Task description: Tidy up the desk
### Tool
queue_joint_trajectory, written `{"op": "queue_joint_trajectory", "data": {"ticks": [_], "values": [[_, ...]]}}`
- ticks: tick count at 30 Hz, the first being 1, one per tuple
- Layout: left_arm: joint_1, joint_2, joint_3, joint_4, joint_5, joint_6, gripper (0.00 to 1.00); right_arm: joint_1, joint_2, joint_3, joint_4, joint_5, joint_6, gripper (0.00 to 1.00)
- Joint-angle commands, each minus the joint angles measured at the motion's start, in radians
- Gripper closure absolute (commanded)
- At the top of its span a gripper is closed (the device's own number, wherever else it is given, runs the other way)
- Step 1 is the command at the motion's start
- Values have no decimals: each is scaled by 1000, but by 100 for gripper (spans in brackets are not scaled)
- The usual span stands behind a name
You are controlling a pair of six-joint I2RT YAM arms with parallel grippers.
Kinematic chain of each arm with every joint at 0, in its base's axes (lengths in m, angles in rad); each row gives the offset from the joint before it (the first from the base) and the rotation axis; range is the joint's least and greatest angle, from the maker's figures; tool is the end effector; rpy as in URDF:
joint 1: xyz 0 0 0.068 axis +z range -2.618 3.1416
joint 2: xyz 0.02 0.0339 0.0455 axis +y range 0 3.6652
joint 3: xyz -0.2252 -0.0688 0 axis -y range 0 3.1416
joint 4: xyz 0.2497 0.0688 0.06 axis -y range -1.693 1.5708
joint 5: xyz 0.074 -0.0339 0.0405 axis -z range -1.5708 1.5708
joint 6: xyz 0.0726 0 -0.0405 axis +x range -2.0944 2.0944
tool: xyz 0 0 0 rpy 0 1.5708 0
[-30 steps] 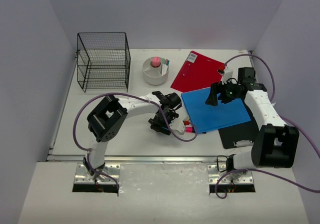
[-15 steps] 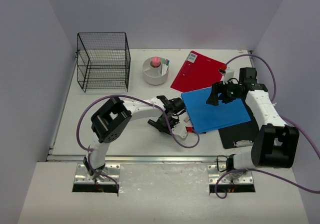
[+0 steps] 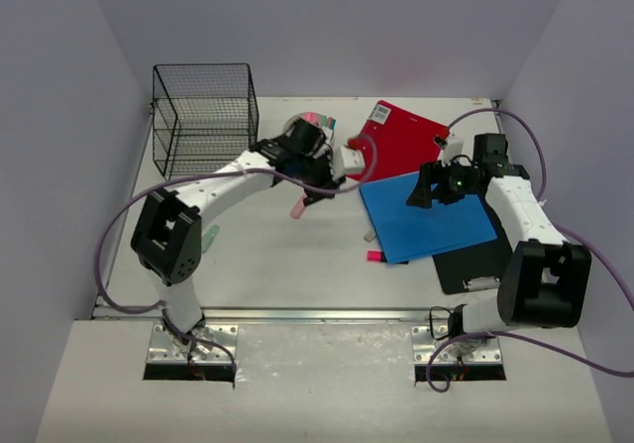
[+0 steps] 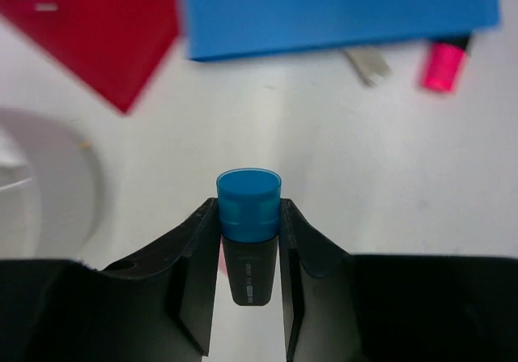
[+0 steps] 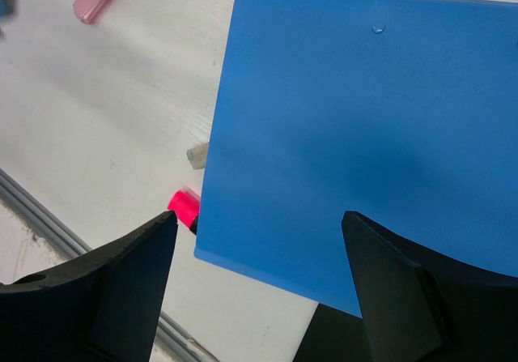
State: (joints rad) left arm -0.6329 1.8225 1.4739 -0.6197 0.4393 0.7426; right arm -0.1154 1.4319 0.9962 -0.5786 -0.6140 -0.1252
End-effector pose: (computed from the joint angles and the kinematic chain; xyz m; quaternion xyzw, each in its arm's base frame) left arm 0.3127 -0.2677 0.1876 0.6416 0.6791 -0.1919 0.3006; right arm 0.3137 0.0057 0.1723 -0.0875 0.9162 0.2571 0.2948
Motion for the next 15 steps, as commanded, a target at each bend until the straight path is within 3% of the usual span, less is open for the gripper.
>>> {"op": "queue_joint_trajectory", "data": {"ticks": [1, 4, 6, 9, 15], "values": [[162, -169, -61, 392, 84, -381, 100, -4, 21, 48, 12, -45, 34, 17], [230, -228, -180, 691, 22, -536, 100, -4, 25, 52, 15, -47, 49, 17], [256, -220, -198, 795, -41, -616, 100, -4, 25, 55, 15, -48, 52, 17], [308, -179, -207, 910, -143, -715, 100, -4, 27, 56, 14, -41, 55, 17], [335, -94, -162, 1019, -207, -826, 100, -4, 31, 50, 15, -35, 59, 17]]}}
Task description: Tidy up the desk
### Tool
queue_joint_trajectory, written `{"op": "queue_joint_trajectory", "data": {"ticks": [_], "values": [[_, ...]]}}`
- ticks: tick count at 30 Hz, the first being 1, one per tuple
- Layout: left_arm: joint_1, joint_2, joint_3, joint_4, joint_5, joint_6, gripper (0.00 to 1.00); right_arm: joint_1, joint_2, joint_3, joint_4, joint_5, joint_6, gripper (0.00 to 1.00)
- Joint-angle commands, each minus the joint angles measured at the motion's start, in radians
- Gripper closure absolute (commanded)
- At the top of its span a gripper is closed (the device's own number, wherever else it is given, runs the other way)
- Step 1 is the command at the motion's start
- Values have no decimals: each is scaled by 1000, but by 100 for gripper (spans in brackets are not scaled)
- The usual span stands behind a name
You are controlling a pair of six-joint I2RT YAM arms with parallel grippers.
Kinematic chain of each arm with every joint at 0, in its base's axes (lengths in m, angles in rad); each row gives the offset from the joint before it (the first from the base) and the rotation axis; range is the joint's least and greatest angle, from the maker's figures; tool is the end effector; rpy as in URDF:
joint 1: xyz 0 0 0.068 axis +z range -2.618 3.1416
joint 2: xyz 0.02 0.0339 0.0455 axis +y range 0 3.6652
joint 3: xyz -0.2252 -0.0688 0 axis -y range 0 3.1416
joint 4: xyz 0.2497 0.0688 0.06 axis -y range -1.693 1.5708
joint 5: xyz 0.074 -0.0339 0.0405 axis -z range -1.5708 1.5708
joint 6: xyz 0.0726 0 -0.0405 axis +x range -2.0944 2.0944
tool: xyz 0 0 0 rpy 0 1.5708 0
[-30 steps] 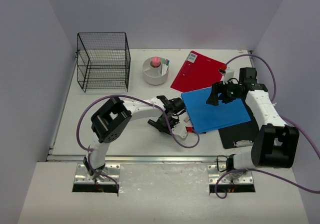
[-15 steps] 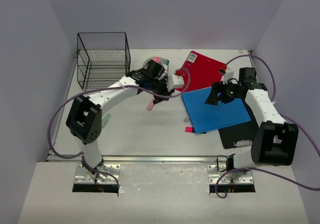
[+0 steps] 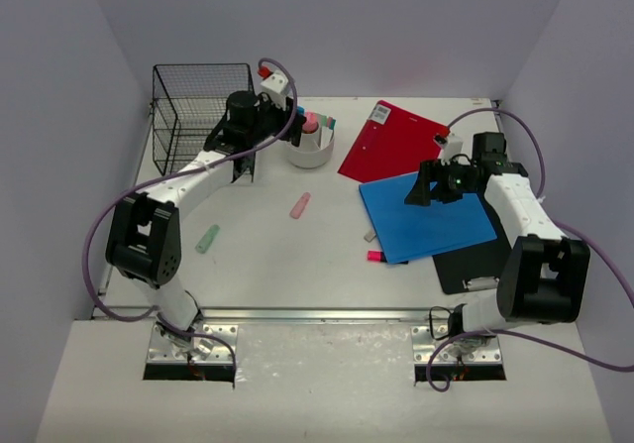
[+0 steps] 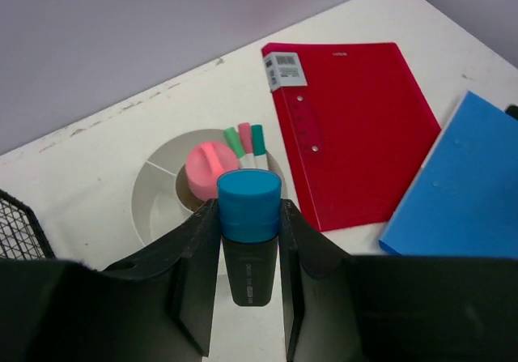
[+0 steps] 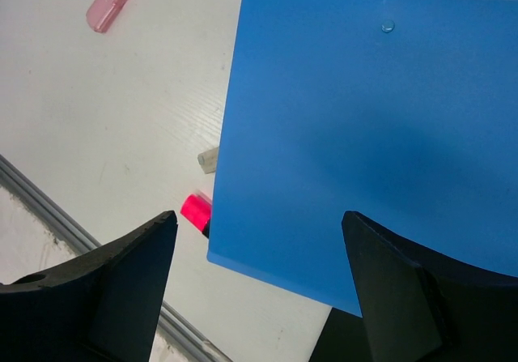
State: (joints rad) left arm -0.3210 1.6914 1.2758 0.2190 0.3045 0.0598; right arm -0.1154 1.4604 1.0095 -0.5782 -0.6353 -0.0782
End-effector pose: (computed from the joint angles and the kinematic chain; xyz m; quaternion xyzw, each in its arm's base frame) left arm 0.4109 -0.1596 0.2632 0.2391 0.7321 -0.1979 0.6063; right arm 0.3172 0.0066 0.1690 -0.0665 0.9167 0.2750 0.2821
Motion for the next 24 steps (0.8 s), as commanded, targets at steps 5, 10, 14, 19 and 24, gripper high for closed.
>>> {"op": "queue_joint_trajectory", "data": {"ticks": [5, 10, 14, 19, 24], "values": [[25, 49, -66, 381, -39, -116, 100, -5, 13, 39, 16, -15, 18, 17], [23, 72, -94, 441, -23, -81, 100, -6, 26, 43, 15, -13, 22, 17], [25, 91, -113, 494, -36, -66, 100, -4, 39, 48, 10, -17, 28, 17], [23, 115, -127, 534, -69, -22, 100, -6, 43, 53, 4, -17, 32, 17], [23, 145, -127, 554, -107, -29, 98, -4, 47, 63, -5, -17, 35, 17]]}}
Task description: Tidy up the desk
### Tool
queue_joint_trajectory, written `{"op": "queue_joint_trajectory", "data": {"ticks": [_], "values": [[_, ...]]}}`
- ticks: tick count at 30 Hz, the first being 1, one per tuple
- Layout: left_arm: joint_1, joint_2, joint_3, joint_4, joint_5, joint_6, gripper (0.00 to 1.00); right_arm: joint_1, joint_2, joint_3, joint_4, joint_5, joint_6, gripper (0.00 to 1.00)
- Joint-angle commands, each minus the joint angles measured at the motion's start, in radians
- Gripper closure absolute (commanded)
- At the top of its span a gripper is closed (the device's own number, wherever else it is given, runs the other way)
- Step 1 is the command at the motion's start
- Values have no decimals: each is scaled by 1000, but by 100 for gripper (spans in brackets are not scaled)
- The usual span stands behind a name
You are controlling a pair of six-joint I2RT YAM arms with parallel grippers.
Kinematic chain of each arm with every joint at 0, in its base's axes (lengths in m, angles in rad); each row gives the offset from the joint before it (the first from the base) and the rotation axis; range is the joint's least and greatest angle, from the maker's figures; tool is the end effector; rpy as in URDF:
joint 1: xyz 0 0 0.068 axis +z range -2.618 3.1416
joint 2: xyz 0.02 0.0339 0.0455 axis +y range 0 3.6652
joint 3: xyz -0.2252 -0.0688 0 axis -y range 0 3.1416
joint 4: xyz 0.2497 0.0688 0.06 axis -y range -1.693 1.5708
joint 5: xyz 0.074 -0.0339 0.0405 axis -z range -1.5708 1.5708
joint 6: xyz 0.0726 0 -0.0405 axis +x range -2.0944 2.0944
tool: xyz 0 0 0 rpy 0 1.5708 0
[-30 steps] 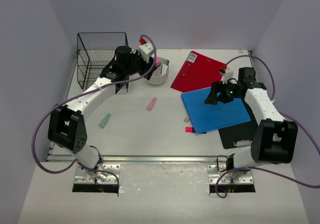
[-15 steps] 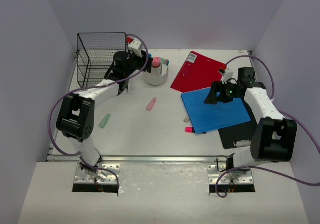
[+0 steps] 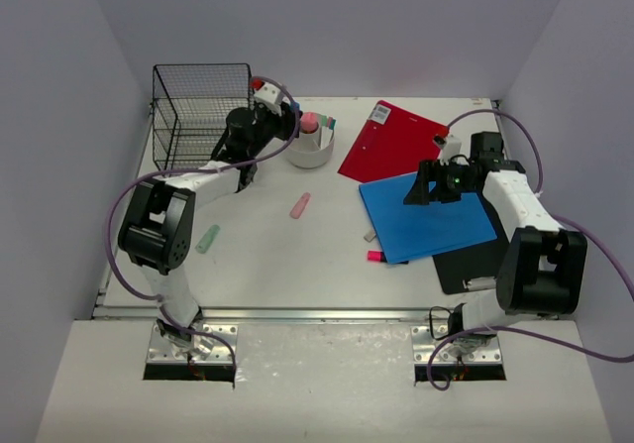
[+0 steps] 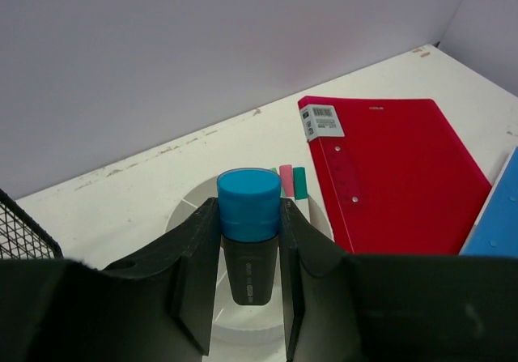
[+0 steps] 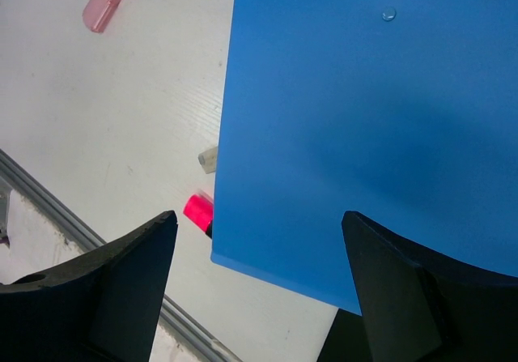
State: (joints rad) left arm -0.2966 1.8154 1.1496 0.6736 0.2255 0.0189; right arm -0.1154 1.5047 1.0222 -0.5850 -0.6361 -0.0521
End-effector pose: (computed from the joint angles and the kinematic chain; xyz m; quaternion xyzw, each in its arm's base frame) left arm 0.4282 -0.1478 0.2261 0.1888 0.6786 -0.1761 0.6876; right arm 0.3209 0.0062 0.1595 -0.0487 0.9219 0.2820 0.2610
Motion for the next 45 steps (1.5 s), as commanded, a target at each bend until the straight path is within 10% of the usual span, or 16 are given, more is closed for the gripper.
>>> {"op": "queue_joint_trajectory", "data": {"ticks": [1, 14, 29, 30, 45], "values": [[-1, 24, -2, 104, -26, 9, 98, -6, 5, 50, 2, -16, 9, 17], [-1, 113, 28, 145, -11, -49, 95, -4, 16, 93, -41, -19, 9, 16], [-1, 114, 33, 91, -4, -104, 47, 39, -2, 150, -174, 5, -186, 18], [-1, 100, 35, 74, -1, -105, 34, 70, -6, 160, -196, 43, -218, 19], [160, -370, 23, -313, 160, -224, 17, 530, 117, 304, -533, 361, -491, 27]]}}
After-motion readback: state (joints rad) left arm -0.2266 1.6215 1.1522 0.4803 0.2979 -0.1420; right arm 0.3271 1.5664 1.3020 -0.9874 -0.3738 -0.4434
